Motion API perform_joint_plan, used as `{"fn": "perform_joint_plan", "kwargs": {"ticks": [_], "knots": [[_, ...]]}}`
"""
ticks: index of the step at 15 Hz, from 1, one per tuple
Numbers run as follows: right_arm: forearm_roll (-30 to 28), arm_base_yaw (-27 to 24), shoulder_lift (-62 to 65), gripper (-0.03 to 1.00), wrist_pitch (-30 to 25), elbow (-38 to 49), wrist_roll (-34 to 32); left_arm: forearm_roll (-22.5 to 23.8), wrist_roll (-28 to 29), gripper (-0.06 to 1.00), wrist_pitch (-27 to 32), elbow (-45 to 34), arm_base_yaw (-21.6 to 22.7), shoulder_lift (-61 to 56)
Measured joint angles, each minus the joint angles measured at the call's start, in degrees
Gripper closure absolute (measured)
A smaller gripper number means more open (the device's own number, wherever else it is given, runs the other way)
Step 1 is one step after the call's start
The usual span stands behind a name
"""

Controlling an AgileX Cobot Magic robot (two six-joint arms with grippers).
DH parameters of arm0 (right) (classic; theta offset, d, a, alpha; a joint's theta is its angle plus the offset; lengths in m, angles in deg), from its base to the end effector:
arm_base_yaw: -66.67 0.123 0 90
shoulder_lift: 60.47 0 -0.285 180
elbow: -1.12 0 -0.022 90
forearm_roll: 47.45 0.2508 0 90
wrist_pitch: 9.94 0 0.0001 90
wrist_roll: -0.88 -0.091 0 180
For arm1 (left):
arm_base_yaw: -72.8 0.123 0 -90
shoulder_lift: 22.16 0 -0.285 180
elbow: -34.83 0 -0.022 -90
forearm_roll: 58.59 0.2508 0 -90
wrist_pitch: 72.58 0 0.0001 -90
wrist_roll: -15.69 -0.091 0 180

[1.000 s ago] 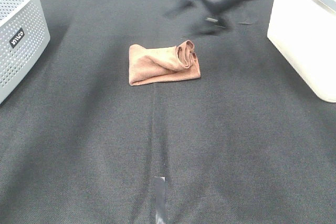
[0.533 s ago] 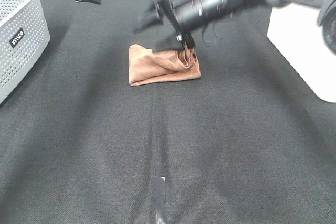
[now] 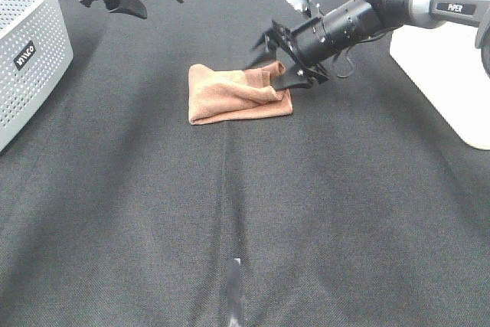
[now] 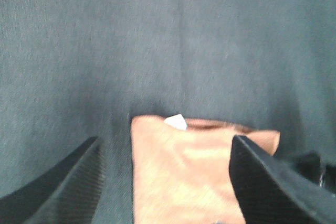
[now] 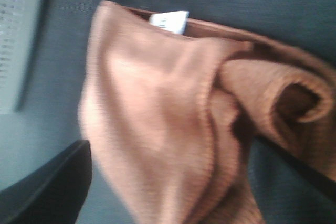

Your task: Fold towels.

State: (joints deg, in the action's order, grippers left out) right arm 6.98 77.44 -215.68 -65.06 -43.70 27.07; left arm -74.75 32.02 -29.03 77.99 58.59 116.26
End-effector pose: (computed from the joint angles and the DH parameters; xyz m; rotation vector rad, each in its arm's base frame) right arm 0.5143 0.1597 0.1169 -0.2234 2.5748 1.1007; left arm 0.5047 -0.1458 0.2450 -0.2079 2.4535 -0.5666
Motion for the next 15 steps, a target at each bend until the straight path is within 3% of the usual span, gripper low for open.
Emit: {"fn": "perform_joint_plan", "kwargs": {"ticks": [3, 5, 8, 9, 11, 15], "knots": [[-7.62, 0.0, 1.03, 0.2, 1.2, 0.0, -3.27, 0.0, -6.36, 0.3, 3.38, 0.0, 0.0, -2.12], [-16.96, -0.17, 4.98, 0.2, 0.74, 0.0, -6.88, 0.06, -10.54, 0.3, 7.79, 0.0, 0.0, -5.1], [-23.84, -0.34, 13.24, 0.2, -7.45, 0.0, -11.69, 0.8, -11.0, 0.3, 16.79, 0.0, 0.0, -7.85], [-23.84, -0.34, 13.24, 0.2, -7.45, 0.0, -11.69, 0.8, -11.0, 0.3, 16.79, 0.0, 0.0, -7.85], [-26.18, -0.34, 16.67, 0.2, -12.89, 0.0, -14.09, 2.64, -11.06, 0.3, 22.23, 0.0, 0.0, -9.74], [-33.29, -0.34, 24.06, 0.2, -14.15, 1.26, -18.74, 9.8, -11.06, 0.3, 25.78, -0.97, -0.86, -15.64]]}}
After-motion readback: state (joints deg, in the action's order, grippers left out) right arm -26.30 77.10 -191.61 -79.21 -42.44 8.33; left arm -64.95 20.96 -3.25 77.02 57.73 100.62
